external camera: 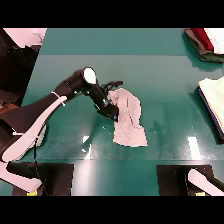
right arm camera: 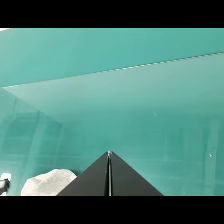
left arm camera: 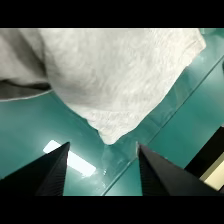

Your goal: Fold the shirts.

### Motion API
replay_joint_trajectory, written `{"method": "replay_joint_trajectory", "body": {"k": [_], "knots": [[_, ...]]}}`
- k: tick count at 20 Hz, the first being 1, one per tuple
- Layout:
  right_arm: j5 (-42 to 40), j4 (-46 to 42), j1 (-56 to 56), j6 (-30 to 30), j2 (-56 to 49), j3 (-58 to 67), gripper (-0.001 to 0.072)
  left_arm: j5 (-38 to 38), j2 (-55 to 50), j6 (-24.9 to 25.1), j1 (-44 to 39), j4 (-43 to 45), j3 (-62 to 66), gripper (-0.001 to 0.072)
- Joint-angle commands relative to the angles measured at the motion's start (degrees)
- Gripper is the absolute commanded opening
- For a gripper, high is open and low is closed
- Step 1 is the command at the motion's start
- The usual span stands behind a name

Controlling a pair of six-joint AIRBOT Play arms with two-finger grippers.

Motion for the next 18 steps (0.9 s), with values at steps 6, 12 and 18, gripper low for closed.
{"method": "replay_joint_trajectory", "body": {"k": [6, 12, 18], "knots": [[0.87, 0.07, -0.02, -1.09, -0.02, 0.07, 0.0017, 11.06, -0.07, -10.34, -6.38, 9.66, -4.44, 0.0491], [1.03, 0.09, -0.02, -1.09, -0.02, 0.07, 0.0017, 14.05, -0.24, -10.38, -6.43, 6.47, -4.96, 0.0446], [1.07, 0.20, -0.02, -1.09, -0.02, 0.07, 0.0017, 4.55, 2.08, -6.16, -4.81, 7.15, -0.17, 0.0023]]}}
